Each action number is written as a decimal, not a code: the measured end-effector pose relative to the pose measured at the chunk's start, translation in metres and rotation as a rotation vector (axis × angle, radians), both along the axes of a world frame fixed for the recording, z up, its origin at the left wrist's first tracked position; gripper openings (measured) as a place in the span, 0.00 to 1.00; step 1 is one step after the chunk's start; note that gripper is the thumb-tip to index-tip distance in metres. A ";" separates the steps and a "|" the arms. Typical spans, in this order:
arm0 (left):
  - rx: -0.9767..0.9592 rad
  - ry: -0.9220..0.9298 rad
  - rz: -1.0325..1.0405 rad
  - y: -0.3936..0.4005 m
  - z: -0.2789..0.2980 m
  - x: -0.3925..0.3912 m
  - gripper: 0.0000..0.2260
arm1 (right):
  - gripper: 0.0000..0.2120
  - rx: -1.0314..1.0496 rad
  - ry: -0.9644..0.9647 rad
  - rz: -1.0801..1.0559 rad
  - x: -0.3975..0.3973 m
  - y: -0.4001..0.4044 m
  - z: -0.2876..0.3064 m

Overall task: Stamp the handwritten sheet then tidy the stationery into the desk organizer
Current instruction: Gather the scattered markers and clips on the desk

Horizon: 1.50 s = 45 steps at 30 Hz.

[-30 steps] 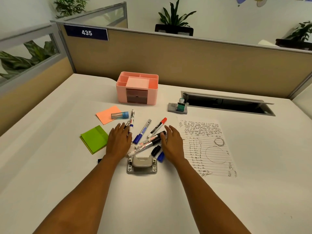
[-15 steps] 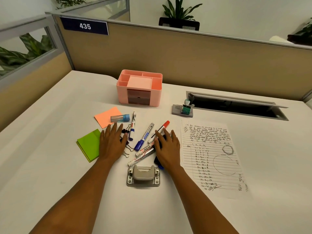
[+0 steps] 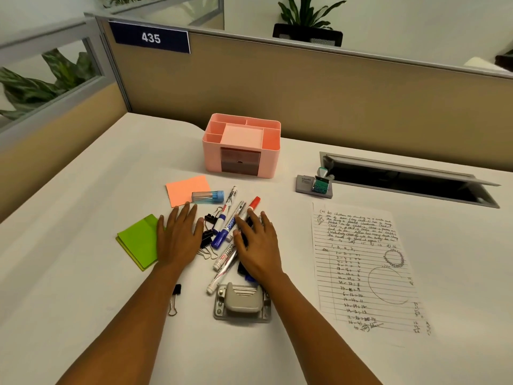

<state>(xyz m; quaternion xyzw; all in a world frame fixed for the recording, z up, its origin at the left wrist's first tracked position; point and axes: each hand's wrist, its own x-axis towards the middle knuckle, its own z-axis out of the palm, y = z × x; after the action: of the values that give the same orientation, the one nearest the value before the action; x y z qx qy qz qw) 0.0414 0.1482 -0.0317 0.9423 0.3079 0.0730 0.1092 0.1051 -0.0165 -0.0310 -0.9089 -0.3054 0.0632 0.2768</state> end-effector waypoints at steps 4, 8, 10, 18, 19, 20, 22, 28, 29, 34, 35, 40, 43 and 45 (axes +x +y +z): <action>-0.010 -0.013 0.022 0.011 0.001 -0.003 0.22 | 0.23 -0.003 0.026 0.058 -0.002 0.019 0.001; -0.040 -0.056 0.050 0.022 0.001 -0.006 0.20 | 0.24 0.003 0.020 0.110 -0.004 0.036 0.001; -0.052 -0.069 0.054 0.025 0.002 -0.008 0.20 | 0.23 -0.001 0.023 0.138 -0.005 0.045 0.000; -0.134 -0.141 0.087 0.034 0.004 -0.015 0.20 | 0.27 -0.032 0.014 0.249 -0.011 0.074 -0.001; -0.136 -0.146 0.088 0.035 0.004 -0.016 0.20 | 0.28 -0.033 0.024 0.262 -0.010 0.074 0.000; -0.135 -0.151 0.090 0.036 0.005 -0.017 0.19 | 0.28 -0.032 0.036 0.271 -0.009 0.073 0.003; -0.128 -0.164 0.098 0.035 0.006 -0.020 0.19 | 0.28 -0.011 0.052 0.262 -0.009 0.065 0.010; -0.085 -0.221 0.113 0.030 0.008 -0.035 0.18 | 0.22 0.119 0.044 0.182 -0.025 0.007 0.046; -0.083 -0.223 0.118 0.029 0.007 -0.037 0.18 | 0.22 0.121 0.063 0.188 -0.032 -0.008 0.051; -0.063 -0.223 0.145 0.027 0.002 -0.050 0.17 | 0.25 0.037 0.059 0.349 -0.071 -0.071 0.042; -0.056 -0.217 0.149 0.027 0.001 -0.052 0.17 | 0.26 0.025 0.047 0.376 -0.076 -0.076 0.037; -0.070 -0.194 0.165 0.027 0.001 -0.059 0.17 | 0.24 0.027 -0.074 0.437 -0.091 -0.065 0.015; -0.095 -0.203 0.167 0.028 0.002 -0.061 0.18 | 0.21 0.038 -0.151 0.457 -0.097 -0.049 0.009; -0.113 -0.208 0.168 0.029 0.003 -0.060 0.18 | 0.20 0.060 -0.185 0.460 -0.101 -0.038 0.008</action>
<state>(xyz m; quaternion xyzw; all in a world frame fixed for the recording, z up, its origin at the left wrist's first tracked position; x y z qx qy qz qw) -0.0191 0.1775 -0.0291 0.8929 0.3763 0.1617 0.1868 0.0042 -0.0543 -0.0226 -0.8087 -0.5302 0.0322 0.2529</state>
